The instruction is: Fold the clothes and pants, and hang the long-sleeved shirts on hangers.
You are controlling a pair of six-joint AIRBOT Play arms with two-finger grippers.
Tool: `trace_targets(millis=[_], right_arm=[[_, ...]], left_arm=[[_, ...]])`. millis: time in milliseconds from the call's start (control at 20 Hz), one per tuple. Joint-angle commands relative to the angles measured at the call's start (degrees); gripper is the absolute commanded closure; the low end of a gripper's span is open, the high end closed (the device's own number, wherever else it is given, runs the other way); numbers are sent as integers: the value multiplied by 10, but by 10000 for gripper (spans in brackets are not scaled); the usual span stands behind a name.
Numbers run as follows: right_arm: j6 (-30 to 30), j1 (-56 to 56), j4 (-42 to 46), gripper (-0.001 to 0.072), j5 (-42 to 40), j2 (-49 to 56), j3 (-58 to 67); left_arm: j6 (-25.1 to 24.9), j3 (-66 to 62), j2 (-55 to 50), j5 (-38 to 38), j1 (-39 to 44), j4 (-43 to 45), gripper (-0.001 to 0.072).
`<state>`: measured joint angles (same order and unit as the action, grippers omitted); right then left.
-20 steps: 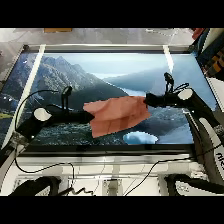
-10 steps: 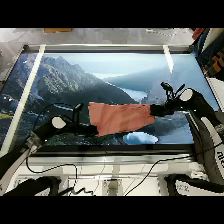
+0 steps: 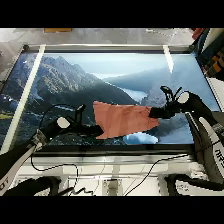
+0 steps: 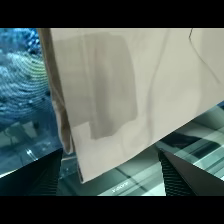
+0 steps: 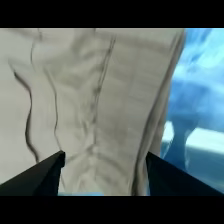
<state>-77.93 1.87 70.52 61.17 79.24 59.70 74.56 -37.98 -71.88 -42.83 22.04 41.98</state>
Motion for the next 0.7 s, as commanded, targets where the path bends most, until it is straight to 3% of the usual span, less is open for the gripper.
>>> trace_targets(millis=[0,200,350,450,650], right_arm=[[-46,24,11,166,-38,6,26],[-49,88,-8,164,65,67,74],[18,110,-113,163,114,116,82],[55,108,-149,161,102,136,82],[49,108,-117,157,46,164,90]], left_arm=[[0,-11,-1,2,0,0,41],[0,-17,-1,2,0,0,41],[0,-17,-1,2,0,0,41],[0,-17,-1,2,0,0,41],[0,-17,-2,2,0,0,41]])
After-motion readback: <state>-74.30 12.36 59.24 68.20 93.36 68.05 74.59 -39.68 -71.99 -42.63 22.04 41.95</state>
